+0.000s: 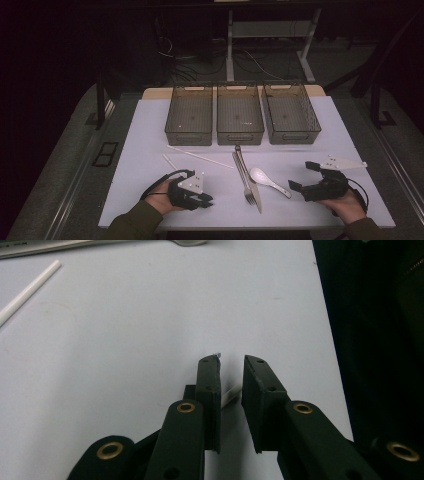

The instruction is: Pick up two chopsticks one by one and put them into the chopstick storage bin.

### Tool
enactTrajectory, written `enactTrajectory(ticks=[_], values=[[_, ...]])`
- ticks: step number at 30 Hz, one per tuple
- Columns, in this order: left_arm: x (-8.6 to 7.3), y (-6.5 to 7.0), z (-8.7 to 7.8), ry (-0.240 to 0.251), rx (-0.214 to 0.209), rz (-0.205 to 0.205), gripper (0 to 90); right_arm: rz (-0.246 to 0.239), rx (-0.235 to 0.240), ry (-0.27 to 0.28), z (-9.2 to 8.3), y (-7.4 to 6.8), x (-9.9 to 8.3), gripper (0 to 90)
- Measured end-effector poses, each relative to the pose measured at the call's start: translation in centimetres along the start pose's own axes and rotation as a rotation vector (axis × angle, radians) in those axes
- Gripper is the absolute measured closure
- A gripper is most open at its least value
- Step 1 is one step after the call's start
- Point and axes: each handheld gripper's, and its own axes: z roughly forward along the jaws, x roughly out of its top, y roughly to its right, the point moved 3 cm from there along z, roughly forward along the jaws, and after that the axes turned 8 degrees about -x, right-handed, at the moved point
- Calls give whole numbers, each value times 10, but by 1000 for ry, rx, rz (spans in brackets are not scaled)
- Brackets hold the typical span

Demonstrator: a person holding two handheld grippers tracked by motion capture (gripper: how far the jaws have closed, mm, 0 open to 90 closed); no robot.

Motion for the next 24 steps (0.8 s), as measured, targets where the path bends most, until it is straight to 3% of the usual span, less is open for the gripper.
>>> enactTrajectory(ticks=[7,13,24], values=[[5,-8,3,14,-1,-5,811,0,1,0,0,0,0,14],[11,-16,5,19,37,5,842,3,3,-1,0,0,0,14],[13,-16,10,-1,49,25,756,1,3,0,0,0,0,14]])
